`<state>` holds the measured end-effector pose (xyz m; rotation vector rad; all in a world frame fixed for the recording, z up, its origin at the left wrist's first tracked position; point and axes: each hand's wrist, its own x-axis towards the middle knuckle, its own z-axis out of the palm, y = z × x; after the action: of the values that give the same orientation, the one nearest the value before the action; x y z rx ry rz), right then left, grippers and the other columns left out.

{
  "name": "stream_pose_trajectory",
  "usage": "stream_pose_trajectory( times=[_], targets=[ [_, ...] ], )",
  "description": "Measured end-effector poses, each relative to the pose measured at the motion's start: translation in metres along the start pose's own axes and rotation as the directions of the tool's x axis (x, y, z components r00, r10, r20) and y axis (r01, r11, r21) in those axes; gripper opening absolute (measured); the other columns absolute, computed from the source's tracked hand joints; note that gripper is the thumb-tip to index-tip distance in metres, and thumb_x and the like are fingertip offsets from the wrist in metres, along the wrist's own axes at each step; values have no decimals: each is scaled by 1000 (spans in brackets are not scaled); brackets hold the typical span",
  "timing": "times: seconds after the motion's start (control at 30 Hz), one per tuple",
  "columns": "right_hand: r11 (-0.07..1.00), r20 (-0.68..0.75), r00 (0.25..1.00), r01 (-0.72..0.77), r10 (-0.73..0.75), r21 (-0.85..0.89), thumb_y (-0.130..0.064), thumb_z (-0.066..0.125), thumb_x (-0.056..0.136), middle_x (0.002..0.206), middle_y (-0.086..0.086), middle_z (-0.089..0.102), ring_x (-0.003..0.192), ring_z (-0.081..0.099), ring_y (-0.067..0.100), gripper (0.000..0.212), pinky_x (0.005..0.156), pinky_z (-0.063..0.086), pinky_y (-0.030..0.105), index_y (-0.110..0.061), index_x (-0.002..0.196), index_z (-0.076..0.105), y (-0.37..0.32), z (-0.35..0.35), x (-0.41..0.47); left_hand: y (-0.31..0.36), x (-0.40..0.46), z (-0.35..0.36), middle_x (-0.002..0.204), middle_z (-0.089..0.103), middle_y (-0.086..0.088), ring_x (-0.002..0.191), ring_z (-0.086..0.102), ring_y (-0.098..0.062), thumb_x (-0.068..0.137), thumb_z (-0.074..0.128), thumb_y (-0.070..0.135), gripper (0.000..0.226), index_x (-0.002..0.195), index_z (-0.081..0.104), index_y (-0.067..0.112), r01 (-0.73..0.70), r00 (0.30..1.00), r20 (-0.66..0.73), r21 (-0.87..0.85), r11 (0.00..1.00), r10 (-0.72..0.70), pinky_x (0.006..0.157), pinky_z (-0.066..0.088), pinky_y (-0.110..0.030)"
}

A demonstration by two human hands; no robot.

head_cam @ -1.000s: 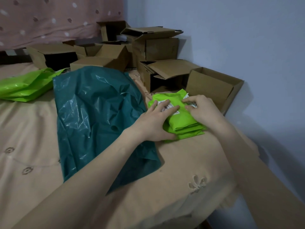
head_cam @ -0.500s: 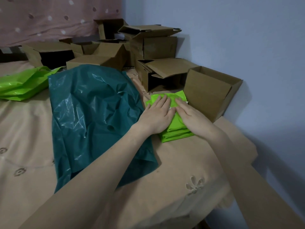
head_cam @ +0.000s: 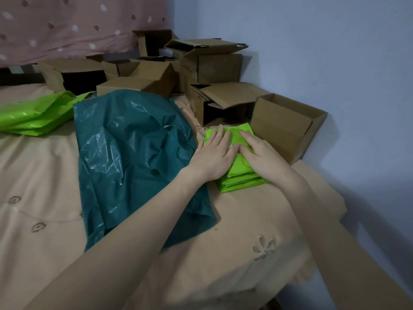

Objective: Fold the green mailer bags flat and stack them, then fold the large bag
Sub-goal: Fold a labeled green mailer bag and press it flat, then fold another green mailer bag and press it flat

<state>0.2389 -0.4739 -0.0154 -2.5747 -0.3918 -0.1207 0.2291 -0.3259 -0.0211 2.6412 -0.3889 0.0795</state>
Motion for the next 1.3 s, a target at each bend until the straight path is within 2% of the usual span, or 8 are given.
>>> stream_pose_trajectory(
  times=[0.2,0.37,0.7,0.87,0.97,1.1,1.23,1.3],
  targets=[
    [1000,-72,997,9,-9,-5,-46,28,99,156,0,24,144,21,21,53,116,19,49,-24,148,26,-11,-13,-7,-2,-11,-20,158,-8,-1,145,-9,-14,99,19,48,59,150,4,24,10,997,-78,-24,1000,-12,116,-5,-40],
    [999,-164,986,41,-43,-15,-42,31,100,155,0,27,143,22,18,51,117,18,37,-23,147,28,-32,-26,-17,-10,-31,-40,158,-6,3,145,-9,-13,98,21,51,60,150,5,28,33,989,-142,3,999,-32,116,-4,-41],
    [977,-210,955,212,-209,-6,-35,38,99,154,2,29,142,22,17,52,115,18,31,-17,147,29,-119,-23,-22,-47,-89,-102,159,-5,3,145,-8,-14,97,23,50,58,149,6,30,117,957,-273,37,992,-102,117,-3,-43],
    [963,-166,950,270,-266,6,-38,39,98,154,0,27,143,21,17,53,115,19,33,-21,147,27,-169,-1,-15,-86,-124,-135,159,-3,5,145,-5,-13,96,27,52,59,149,8,32,192,911,-376,23,981,-169,117,0,-41],
    [945,-154,935,327,-319,27,-38,42,98,153,0,30,142,24,17,54,116,22,35,-20,147,28,-198,16,-11,-112,-146,-154,159,5,3,146,3,-15,95,35,49,61,149,14,30,220,863,-469,22,975,-184,118,8,-41],
    [921,-140,918,384,-372,69,-34,43,98,151,-3,32,139,27,14,53,110,22,27,-20,147,28,-237,36,-6,-145,-177,-175,157,14,2,144,14,-19,92,48,43,64,148,22,26,224,815,-550,11,975,-181,116,16,-37],
    [901,-127,907,415,-400,123,-33,45,97,150,-2,34,139,28,16,54,111,25,30,-19,146,29,-271,60,3,-180,-200,-189,156,21,-1,142,18,-20,91,54,38,63,147,27,24,250,771,-595,-45,967,-227,112,17,-32],
    [892,-118,906,422,-407,162,-32,46,97,148,-1,36,137,30,16,53,107,26,27,-20,145,30,-286,72,9,-197,-208,-195,155,22,-1,142,19,-19,90,56,36,63,146,29,24,274,748,-610,-76,959,-263,112,19,-32]
  ],
)
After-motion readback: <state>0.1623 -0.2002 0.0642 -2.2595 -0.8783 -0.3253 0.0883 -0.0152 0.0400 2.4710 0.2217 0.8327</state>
